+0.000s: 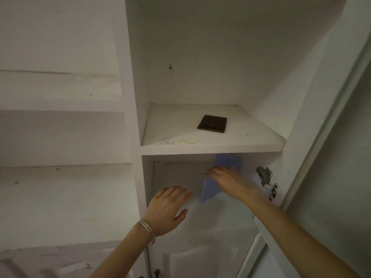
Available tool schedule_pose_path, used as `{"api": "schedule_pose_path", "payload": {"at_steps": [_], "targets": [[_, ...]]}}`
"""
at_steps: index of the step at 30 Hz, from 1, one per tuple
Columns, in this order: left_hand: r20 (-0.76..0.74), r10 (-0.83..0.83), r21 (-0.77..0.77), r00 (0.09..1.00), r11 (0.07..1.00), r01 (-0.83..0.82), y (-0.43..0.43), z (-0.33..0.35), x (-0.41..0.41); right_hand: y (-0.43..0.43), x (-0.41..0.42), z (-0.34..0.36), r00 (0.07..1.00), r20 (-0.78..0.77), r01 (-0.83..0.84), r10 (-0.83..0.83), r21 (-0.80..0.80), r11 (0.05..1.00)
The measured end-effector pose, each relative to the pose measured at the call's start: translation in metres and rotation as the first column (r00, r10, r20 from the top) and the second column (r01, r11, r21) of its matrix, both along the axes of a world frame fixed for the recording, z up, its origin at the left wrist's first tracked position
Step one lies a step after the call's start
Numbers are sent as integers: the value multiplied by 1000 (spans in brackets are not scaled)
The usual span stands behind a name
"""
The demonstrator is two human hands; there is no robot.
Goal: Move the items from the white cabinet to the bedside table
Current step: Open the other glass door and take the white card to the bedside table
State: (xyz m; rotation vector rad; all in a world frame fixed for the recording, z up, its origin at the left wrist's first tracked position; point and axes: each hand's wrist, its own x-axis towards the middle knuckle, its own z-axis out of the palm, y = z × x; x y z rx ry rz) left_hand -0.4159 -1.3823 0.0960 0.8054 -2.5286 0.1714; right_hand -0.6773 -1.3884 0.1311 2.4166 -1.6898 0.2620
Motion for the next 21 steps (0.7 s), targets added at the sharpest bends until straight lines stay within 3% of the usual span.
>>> {"api": "schedule_pose_path", "payload": {"at_steps": [6,10,15,21], "targets": [[-1,49,28,999,998,-49,-6,-14,0,-18,-5,-13,980,-199,-32,23,-45,998],[6,58,23,998,998,-58,-9,-19,0,-14,-4,-8,971,-233,-69,56,-46,997],[-19,49,-12,999,999,-49,-10,-13,-2,7,5,2,982,-121,-160,142,-152,975],[-26,-5,-12,1000,1000,5,-9,-10,7,38,25,18,991,13,-127,135,-273,954]]}}
